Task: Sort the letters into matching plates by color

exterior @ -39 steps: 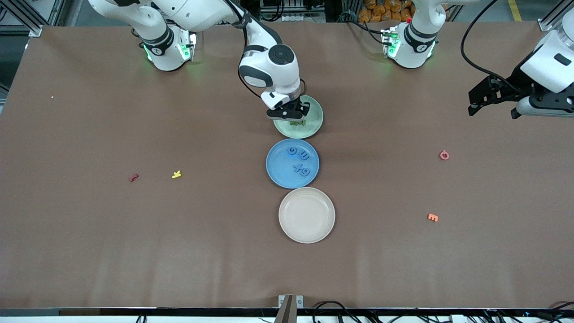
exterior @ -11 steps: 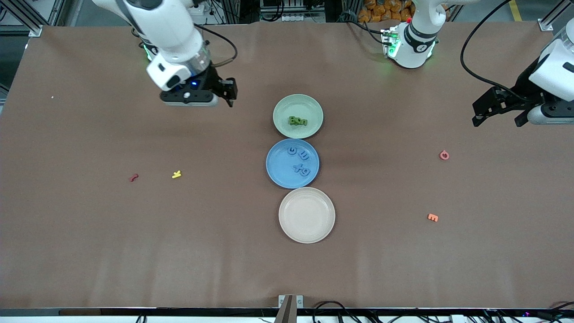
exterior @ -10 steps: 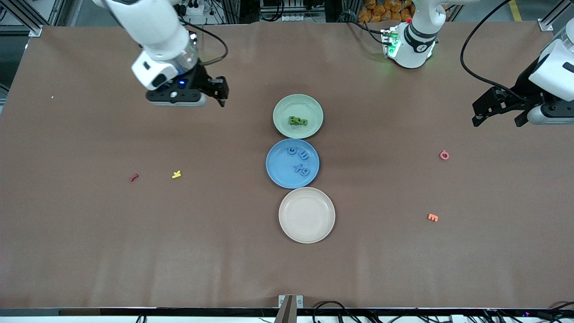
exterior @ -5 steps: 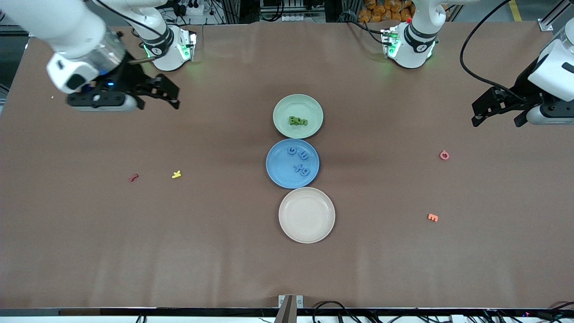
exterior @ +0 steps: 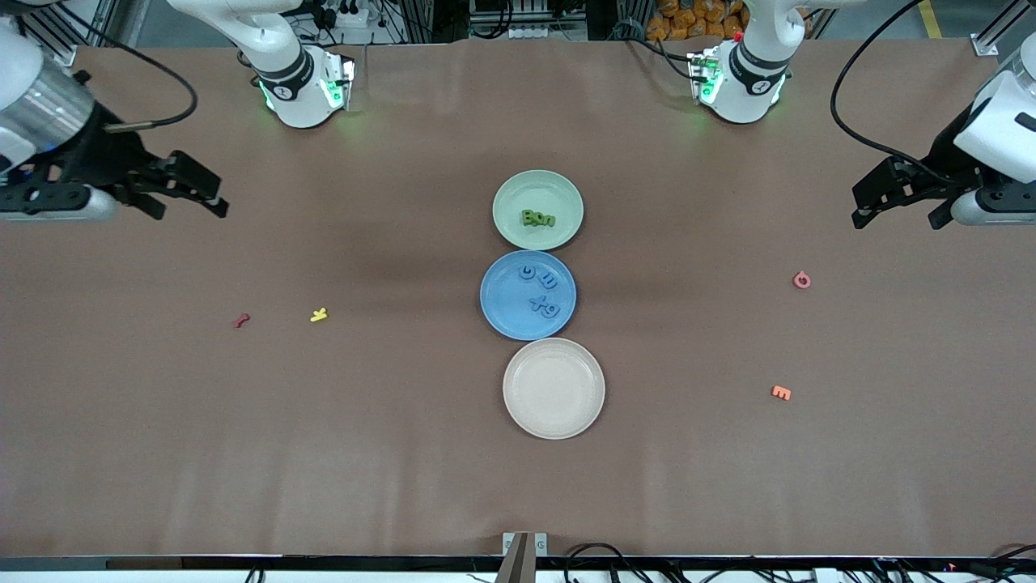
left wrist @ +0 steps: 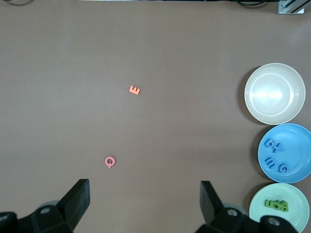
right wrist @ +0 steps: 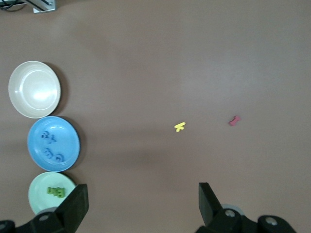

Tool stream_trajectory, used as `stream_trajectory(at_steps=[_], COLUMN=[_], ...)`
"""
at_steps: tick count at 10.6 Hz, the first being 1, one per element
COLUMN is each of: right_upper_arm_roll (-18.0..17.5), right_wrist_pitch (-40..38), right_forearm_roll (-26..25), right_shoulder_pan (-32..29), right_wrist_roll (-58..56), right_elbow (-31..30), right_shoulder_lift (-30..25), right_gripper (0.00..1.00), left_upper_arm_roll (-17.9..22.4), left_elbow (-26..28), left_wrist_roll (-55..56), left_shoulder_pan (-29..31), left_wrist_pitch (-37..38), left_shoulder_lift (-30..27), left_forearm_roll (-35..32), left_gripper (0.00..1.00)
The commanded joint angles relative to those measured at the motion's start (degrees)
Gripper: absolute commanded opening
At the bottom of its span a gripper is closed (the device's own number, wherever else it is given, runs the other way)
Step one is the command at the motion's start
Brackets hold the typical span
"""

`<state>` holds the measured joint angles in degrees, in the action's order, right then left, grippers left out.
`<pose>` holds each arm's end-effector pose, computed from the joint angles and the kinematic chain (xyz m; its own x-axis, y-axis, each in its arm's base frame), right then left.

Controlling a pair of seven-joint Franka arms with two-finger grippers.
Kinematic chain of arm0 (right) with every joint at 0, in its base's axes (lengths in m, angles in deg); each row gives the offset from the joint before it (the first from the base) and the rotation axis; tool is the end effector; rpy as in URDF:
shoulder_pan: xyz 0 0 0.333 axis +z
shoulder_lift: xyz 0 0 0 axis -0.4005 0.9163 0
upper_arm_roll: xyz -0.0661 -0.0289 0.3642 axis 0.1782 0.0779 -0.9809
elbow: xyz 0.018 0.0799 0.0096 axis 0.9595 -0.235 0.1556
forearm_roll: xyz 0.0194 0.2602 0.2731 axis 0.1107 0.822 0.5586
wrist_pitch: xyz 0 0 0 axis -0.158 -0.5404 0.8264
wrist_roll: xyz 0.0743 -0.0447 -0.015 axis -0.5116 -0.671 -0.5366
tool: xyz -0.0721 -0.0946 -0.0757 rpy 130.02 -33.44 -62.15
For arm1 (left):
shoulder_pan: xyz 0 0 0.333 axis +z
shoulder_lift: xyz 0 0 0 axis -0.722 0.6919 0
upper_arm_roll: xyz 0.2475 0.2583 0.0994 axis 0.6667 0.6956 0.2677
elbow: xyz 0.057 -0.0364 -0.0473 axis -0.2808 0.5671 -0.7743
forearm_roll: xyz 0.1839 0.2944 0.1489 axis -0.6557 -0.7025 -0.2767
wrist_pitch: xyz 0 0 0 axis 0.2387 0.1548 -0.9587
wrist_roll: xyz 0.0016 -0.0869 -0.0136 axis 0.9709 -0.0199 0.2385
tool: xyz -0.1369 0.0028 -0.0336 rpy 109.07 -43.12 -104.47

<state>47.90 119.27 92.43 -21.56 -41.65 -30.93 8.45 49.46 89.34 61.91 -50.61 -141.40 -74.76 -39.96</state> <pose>0.5245 0.0884 0.6537 0.9967 -0.0699 0.0410 -0.0629 -0.9864 -0.1521 0.5444 -0.0813 0.6694 0.9932 -0.0059 0.1161 -0.0085 -0.9997 0.0213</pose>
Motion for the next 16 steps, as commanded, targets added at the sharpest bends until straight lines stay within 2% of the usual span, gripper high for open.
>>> stream_trajectory(at_steps=[1,3,6,9,13,16], right_upper_arm_roll=[4.10,6.66,7.28,6.41,4.21,4.12], right_wrist_pitch=[-1.86,-2.57,-3.18,-3.97,-4.24,-4.32], right_forearm_roll=[-4.78,-4.79,-5.05,-8.74,-8.75,-8.66], right_shoulder_pan=[-0.29,-0.29,-0.29,-0.03,-0.47,0.58], right_wrist_roll=[-6.28,-7.60,-9.89,-11.38,-11.30,-11.30], right_elbow=[1.42,1.51,2.29,3.18,2.65,2.47], right_shoulder_lift=[0.57,0.83,0.92,1.01,0.92,1.45], right_gripper=[1.00,1.00,1.00,1.00,1.00,1.00], left_upper_arm_roll=[-0.12,-0.12,-0.12,-0.12,-0.12,-0.12], left_elbow=[-0.99,-0.90,-0.90,-0.90,-0.90,-0.90], left_wrist_roll=[-0.17,-0.26,-0.17,-0.26,-0.17,-0.17], left_shoulder_pan=[0.09,0.09,0.09,0.09,0.09,0.09], left_wrist_pitch=[0.01,0.01,0.01,0.01,0.01,0.01], left_shoulder_lift=[0.37,0.37,0.37,0.37,0.37,0.37], left_forearm_roll=[-1.28,-1.28,-1.28,-1.19,-1.27,-1.19], left_gripper=[1.00,1.00,1.00,1.00,1.00,1.00])
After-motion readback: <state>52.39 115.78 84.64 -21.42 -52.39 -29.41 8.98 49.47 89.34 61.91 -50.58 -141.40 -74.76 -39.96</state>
